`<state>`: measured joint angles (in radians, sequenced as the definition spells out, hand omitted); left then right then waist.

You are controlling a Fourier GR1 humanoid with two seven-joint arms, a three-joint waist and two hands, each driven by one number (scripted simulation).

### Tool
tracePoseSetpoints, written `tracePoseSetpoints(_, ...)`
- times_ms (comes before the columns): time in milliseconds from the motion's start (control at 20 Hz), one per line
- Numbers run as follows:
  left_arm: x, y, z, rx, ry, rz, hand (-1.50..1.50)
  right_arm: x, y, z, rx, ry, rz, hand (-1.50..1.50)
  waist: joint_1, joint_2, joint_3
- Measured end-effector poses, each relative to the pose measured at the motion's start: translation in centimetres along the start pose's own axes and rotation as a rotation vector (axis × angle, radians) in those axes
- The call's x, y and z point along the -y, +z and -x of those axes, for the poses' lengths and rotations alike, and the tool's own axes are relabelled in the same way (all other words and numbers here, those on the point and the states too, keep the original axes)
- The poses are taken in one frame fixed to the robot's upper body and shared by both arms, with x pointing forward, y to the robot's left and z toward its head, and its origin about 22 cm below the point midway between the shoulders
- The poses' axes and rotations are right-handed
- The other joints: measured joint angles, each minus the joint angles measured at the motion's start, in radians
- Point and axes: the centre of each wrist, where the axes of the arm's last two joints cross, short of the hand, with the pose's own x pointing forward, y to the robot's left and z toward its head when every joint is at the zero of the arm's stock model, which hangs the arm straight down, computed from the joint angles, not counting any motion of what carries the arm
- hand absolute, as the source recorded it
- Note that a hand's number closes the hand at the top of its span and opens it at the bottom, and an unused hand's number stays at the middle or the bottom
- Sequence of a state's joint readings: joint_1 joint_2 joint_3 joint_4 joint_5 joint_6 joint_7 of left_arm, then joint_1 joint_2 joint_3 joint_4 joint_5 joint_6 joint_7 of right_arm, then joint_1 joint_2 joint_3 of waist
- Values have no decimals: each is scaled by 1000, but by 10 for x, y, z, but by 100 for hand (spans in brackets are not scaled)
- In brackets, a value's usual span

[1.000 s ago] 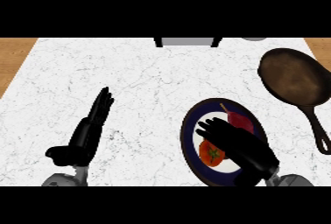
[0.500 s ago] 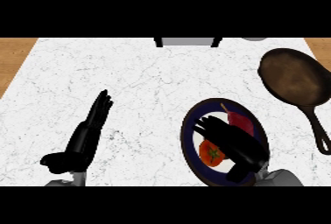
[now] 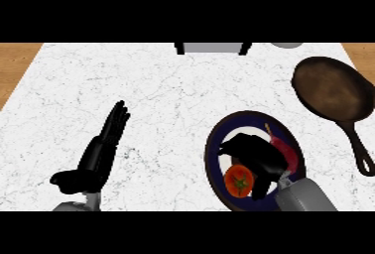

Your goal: Pick the tomato from the plate and place it in the pan

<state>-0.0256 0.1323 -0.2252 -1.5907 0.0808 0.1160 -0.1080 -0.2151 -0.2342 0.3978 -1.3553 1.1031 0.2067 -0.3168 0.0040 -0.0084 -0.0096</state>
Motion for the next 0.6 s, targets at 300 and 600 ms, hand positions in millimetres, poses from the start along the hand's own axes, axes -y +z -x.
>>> tracePoseSetpoints(300,1,2,7,-3,5,-2,0,-2,-10,2,35,98,0,150,0,-7,-8)
tracePoseSetpoints(600,-2,-9,1,2,6,0,0,1,-4,2,53,118,64,150,-5,-2,-4)
